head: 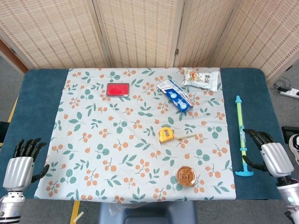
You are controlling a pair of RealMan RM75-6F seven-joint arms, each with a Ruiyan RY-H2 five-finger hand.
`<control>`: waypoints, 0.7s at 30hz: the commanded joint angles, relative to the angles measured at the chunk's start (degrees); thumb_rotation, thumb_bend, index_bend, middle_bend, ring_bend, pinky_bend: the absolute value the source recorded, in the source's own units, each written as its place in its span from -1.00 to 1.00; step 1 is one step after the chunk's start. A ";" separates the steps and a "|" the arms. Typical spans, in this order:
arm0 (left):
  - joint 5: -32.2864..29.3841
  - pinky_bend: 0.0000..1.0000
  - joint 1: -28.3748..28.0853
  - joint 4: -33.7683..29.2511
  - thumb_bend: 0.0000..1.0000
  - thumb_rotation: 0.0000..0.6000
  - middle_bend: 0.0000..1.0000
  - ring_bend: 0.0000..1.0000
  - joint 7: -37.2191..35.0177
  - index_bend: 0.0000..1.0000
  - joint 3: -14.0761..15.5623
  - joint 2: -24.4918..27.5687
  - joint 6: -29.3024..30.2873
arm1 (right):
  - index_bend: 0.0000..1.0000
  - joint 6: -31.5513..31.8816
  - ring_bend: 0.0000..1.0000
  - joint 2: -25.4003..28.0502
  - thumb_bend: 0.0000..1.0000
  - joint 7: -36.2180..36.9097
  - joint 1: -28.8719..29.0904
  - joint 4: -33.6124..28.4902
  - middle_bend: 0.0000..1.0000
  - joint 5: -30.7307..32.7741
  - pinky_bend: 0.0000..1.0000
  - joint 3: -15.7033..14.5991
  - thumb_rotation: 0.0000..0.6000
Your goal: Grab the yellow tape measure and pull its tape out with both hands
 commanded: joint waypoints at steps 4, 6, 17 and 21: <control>-0.07 -1.00 0.22 0.15 -0.31 1.00 -0.68 -0.76 -0.32 -0.47 0.04 -0.06 0.13 | -0.81 -11.06 -0.47 -0.30 -0.32 -5.81 8.50 -4.00 -0.67 0.76 -0.65 2.44 1.00; -0.07 -1.00 0.39 0.04 -0.31 1.00 -0.68 -0.76 -1.10 -0.47 0.19 0.06 0.10 | -0.82 -15.40 -0.47 -1.64 -0.32 -7.42 11.99 -4.12 -0.68 1.62 -0.65 3.54 1.00; -0.03 -1.00 1.50 -0.47 -0.31 1.00 -0.68 -0.76 -1.97 -0.46 0.76 0.89 0.81 | -0.96 -35.43 -0.49 -12.43 -0.32 -16.68 27.51 2.51 -0.78 10.64 -0.64 6.85 1.00; -0.37 -1.00 1.72 -0.63 -0.31 1.00 -0.68 -0.76 -1.83 -0.46 0.68 1.14 0.93 | -1.00 -38.63 -0.58 -16.94 -0.32 -22.29 31.18 5.88 -0.88 13.23 -0.64 6.97 1.00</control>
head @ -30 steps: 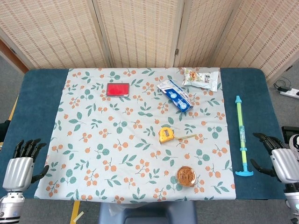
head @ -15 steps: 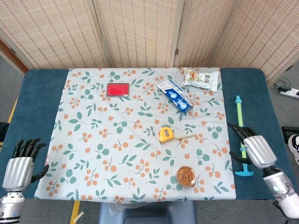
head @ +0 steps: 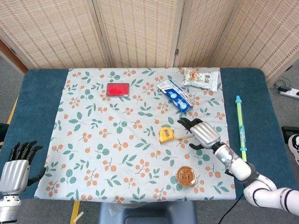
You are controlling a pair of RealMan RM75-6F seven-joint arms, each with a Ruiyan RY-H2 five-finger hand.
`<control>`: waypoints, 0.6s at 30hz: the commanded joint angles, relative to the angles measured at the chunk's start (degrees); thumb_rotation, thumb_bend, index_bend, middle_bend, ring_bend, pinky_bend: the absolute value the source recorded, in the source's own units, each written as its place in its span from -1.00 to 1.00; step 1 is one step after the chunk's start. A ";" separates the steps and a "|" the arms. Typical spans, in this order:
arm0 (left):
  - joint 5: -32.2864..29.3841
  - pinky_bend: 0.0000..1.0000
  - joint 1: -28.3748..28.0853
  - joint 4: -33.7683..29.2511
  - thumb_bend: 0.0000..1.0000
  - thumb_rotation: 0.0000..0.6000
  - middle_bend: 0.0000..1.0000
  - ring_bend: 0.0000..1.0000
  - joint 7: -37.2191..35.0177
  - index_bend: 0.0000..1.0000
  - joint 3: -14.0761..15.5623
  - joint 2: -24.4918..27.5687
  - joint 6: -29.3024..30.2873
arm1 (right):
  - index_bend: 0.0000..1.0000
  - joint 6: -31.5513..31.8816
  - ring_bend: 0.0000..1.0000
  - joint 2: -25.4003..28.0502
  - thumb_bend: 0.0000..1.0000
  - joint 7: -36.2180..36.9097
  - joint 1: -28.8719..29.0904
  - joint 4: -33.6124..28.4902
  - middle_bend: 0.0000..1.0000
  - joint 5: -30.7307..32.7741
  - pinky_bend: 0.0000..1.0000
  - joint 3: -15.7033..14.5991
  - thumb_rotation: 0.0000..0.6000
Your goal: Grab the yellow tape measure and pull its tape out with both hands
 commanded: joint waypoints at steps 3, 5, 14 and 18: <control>-0.45 -1.00 0.04 0.02 -0.31 1.00 -0.68 -0.76 0.08 -0.45 -0.29 -0.12 -0.02 | -1.00 -5.25 -0.62 -6.77 -0.32 -7.96 5.26 5.45 -0.89 4.80 -0.65 0.40 1.00; -0.56 -1.00 -0.05 0.09 -0.31 1.00 -0.68 -0.76 0.12 -0.45 -0.31 -0.20 -0.29 | -1.00 -6.20 -0.63 -8.56 -0.33 -10.01 6.57 7.14 -0.89 5.94 -0.64 0.13 1.00; -1.11 -1.00 -0.28 0.23 -0.31 1.00 -0.68 -0.76 0.09 -0.45 -0.70 -0.34 -0.77 | -1.00 -8.90 -0.63 -14.36 -0.32 -13.83 10.52 13.93 -0.80 9.54 -0.65 -0.80 1.00; -1.19 -1.00 -0.28 0.24 -0.32 1.00 -0.68 -0.76 0.13 -0.45 -0.75 -0.32 -0.82 | -0.94 -9.81 -0.61 -16.54 -0.33 -13.57 11.80 16.88 -0.73 10.10 -0.65 -1.14 1.00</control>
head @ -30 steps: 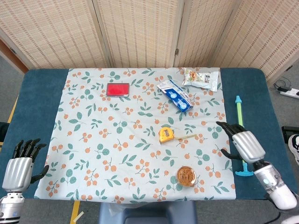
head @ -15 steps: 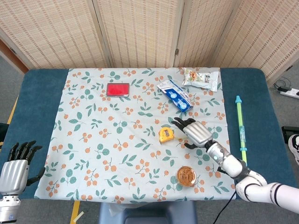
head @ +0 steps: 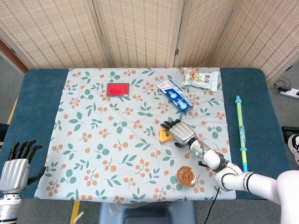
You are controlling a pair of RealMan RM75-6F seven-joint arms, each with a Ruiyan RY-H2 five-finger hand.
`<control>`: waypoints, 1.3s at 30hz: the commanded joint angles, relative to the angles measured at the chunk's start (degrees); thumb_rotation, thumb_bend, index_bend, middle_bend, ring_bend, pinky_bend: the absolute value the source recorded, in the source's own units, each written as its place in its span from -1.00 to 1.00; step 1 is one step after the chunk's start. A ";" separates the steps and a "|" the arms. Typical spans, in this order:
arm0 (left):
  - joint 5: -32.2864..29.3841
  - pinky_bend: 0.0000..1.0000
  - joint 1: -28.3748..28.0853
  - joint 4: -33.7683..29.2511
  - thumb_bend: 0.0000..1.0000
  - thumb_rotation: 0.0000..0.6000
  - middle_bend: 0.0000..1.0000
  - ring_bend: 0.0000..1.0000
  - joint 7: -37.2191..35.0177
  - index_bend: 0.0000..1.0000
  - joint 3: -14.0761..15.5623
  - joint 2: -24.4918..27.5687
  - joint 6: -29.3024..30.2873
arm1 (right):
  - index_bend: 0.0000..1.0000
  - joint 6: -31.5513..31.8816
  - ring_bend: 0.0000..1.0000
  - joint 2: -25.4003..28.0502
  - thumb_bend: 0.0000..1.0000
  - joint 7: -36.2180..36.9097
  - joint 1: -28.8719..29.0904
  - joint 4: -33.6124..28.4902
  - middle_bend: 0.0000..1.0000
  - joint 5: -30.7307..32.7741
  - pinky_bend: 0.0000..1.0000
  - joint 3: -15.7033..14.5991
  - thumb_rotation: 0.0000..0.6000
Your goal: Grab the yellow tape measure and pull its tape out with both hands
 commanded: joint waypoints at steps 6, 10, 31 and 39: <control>-0.67 -1.00 0.16 0.10 -0.31 1.00 -0.68 -0.76 -0.06 -0.45 -0.23 0.14 0.03 | -0.82 -2.27 -0.59 -4.11 -0.33 0.97 2.87 5.63 -0.66 0.49 -0.64 -0.73 1.00; -1.04 -1.00 0.29 0.44 -0.31 1.00 -0.68 -0.76 -0.35 -0.45 -0.30 0.11 0.04 | -0.70 -2.27 -0.54 -5.48 -0.33 2.32 3.57 7.42 -0.56 0.13 -0.64 -0.82 1.00; -0.49 -1.00 -3.46 0.14 -0.31 1.00 -0.68 -0.74 0.12 -0.43 -2.90 -0.71 -2.92 | 0.13 3.70 -0.13 -4.04 -0.08 10.54 1.63 6.85 0.04 -0.93 -0.44 0.01 1.00; 0.96 -1.00 -10.97 -0.88 -0.31 1.00 -0.68 -0.68 -1.64 -0.41 -7.60 -3.71 -7.92 | 0.22 12.45 -0.04 0.23 -0.04 18.59 -3.17 -1.03 0.11 -1.29 -0.41 2.60 1.00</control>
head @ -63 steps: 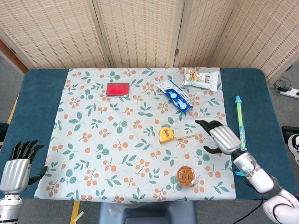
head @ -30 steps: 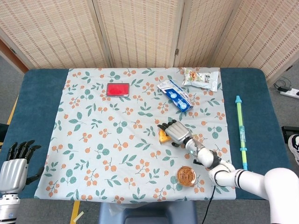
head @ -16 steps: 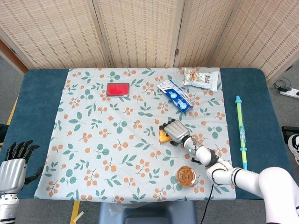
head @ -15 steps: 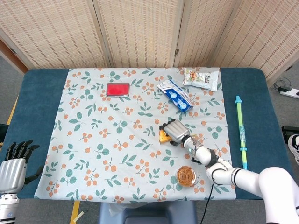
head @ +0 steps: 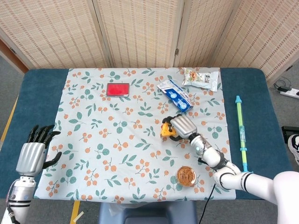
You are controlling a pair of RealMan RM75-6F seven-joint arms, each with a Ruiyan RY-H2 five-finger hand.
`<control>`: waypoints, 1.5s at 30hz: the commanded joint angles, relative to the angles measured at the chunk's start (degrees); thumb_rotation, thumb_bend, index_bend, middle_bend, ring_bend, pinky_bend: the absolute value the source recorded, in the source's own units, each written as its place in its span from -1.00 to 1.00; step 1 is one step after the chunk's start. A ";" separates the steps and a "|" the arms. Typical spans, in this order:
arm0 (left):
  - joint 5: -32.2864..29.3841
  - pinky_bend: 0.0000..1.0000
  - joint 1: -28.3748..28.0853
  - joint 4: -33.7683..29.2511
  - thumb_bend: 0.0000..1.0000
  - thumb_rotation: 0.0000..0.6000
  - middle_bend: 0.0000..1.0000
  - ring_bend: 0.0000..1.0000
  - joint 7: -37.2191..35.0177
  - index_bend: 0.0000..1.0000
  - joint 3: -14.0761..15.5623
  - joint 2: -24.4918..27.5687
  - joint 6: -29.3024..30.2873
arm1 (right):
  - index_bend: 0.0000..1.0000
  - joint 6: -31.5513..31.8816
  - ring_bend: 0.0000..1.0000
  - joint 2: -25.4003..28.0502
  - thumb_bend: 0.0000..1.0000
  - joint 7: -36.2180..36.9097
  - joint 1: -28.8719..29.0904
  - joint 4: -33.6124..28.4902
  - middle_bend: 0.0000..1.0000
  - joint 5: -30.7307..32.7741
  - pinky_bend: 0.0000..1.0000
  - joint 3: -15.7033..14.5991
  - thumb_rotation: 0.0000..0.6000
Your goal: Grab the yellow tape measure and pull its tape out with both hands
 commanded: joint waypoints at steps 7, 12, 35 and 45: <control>-2.84 -0.99 -9.17 -0.17 -0.31 1.00 -0.68 -0.67 -4.21 -0.46 -6.30 -5.05 -7.27 | 0.24 5.63 -0.02 0.92 -0.03 12.67 -3.98 -7.15 0.13 1.02 -0.41 3.92 1.00; -3.76 -1.00 -13.61 -0.46 -0.31 1.00 -0.68 -0.69 -4.76 -0.52 -9.25 -9.00 -8.42 | 0.24 6.95 -0.02 -2.79 -0.03 16.25 -3.18 -6.58 0.13 1.05 -0.41 5.84 1.00; -11.91 -1.00 -24.91 2.23 -0.31 1.00 -0.95 -0.95 2.25 -0.97 -11.65 -20.95 -12.11 | 0.24 13.34 -0.02 -19.58 -0.03 31.16 1.47 5.40 0.13 -2.06 -0.41 11.15 1.00; -15.57 -1.00 -28.12 5.11 -0.31 1.00 -0.95 -0.94 4.12 -0.97 -12.60 -23.57 -13.16 | 0.24 12.87 -0.02 -19.43 -0.03 31.03 1.74 5.44 0.13 -1.98 -0.41 11.11 1.00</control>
